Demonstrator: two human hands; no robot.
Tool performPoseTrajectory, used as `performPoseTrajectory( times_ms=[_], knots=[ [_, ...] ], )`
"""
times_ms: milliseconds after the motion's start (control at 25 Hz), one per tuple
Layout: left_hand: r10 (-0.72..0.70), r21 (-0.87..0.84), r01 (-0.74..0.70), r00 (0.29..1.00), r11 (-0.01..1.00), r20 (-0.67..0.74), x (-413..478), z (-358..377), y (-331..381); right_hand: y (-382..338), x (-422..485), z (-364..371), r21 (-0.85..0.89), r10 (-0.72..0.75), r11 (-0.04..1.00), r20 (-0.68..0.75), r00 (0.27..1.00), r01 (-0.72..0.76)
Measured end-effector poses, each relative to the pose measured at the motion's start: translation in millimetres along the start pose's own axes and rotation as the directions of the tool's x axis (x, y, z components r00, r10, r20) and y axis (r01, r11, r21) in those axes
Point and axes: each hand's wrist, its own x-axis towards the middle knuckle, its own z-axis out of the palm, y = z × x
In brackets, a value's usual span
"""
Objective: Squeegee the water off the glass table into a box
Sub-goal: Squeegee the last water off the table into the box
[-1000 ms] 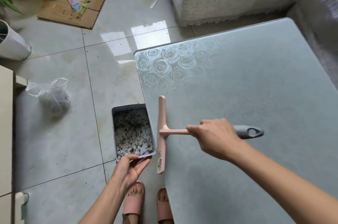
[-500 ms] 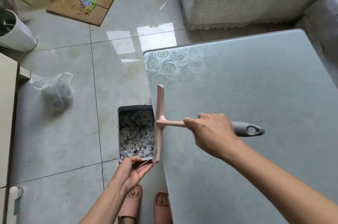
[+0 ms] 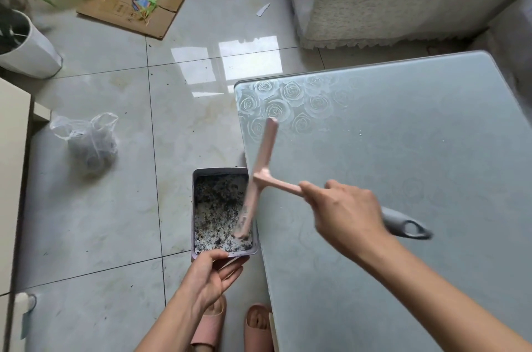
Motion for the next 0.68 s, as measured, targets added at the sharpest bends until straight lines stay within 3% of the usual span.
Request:
performPoseTrajectory(
  times_ms=[160,360,440,520,600,680],
  knots=[
    [-0.013,0.015,0.013,1.000,1.000,-0.004,-1,1,0,29,-21,0,-0.094,0.130,0.988,0.042,0.991,-0.126],
    [-0.012,0.004,0.012,1.000,1.000,-0.015,-1,1,-1,-33,9,17,0.131,0.025,0.991,-0.016,1.000,-0.023],
    [-0.014,0.003,0.014,1.000,1.000,-0.017,1,1,2,-19,15,13,0.198,0.089,0.977,-0.046,0.995,-0.078],
    [-0.008,0.015,0.009,1.000,1.000,-0.029,2,0,8,15,13,-1,0.353,0.196,0.916,0.013,0.980,-0.188],
    [0.001,0.037,0.000,0.999,0.999,-0.038,0,2,17,42,17,-17,0.461,0.214,0.853,0.115,0.970,-0.243],
    [0.009,0.036,-0.008,0.999,0.999,-0.047,-2,6,29,53,41,-32,0.504,0.191,0.835,0.110,0.975,-0.221]
  ],
)
